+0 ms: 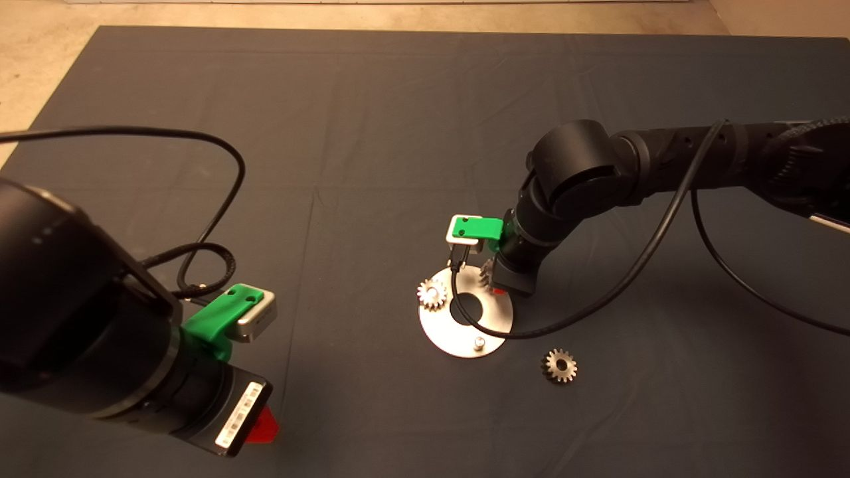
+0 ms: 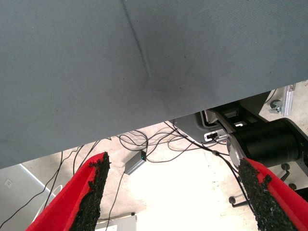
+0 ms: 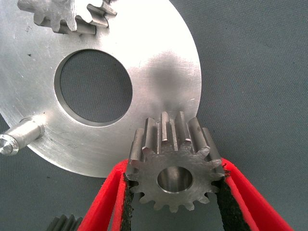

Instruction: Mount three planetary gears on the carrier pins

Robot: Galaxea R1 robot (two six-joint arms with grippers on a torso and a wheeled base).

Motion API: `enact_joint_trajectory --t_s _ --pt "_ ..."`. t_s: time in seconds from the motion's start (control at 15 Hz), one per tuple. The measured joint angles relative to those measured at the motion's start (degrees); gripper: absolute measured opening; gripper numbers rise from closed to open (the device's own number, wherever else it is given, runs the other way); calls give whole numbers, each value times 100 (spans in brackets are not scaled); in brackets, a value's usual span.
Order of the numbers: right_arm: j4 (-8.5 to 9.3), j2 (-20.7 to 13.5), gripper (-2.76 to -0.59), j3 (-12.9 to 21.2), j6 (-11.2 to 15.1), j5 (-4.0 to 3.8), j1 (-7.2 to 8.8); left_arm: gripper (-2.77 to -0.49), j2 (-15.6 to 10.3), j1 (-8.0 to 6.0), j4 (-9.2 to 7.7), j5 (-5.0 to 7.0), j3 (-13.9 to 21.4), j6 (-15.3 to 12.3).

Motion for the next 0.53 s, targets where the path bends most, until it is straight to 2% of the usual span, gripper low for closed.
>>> enact_joint_trajectory --t_s 0.4,0.53 --pt "-2 -37 -234 41 -2 19 -11 -138 0 0 -5 0 0 0" --pt "-2 -46 -234 102 -1 2 -41 -138 0 0 -7 -2 0 0"
